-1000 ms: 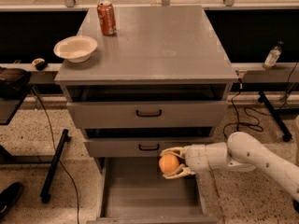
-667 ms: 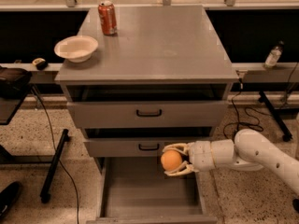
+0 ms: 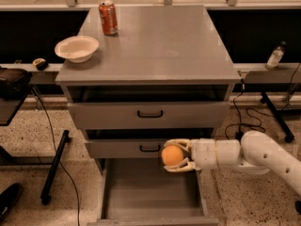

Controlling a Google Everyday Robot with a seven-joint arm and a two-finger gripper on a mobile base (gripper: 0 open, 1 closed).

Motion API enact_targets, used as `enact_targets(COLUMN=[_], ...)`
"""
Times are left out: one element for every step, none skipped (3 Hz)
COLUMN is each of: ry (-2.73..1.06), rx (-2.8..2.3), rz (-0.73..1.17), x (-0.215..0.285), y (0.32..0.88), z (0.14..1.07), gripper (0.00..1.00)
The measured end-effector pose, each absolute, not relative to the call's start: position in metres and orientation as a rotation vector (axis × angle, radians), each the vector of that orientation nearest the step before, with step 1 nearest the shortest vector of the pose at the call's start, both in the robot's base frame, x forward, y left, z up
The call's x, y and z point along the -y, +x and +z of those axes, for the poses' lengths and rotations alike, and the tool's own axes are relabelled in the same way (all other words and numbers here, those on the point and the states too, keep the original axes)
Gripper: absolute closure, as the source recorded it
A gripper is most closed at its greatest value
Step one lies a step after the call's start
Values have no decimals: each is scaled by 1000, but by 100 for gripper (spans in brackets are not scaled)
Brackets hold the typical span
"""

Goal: Pick orange from bottom drawer and place on counter

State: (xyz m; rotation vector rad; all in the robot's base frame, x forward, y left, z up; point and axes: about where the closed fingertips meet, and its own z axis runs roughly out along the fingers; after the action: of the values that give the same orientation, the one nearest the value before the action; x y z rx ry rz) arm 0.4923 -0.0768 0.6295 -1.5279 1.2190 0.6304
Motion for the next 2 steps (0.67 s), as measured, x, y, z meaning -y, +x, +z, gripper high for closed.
enact_targets(ry=[-1449, -1409], rx=[-1260, -1322], rz=[559, 501], x=[80, 90], y=[504, 531], z=[680, 729], gripper=[100, 100])
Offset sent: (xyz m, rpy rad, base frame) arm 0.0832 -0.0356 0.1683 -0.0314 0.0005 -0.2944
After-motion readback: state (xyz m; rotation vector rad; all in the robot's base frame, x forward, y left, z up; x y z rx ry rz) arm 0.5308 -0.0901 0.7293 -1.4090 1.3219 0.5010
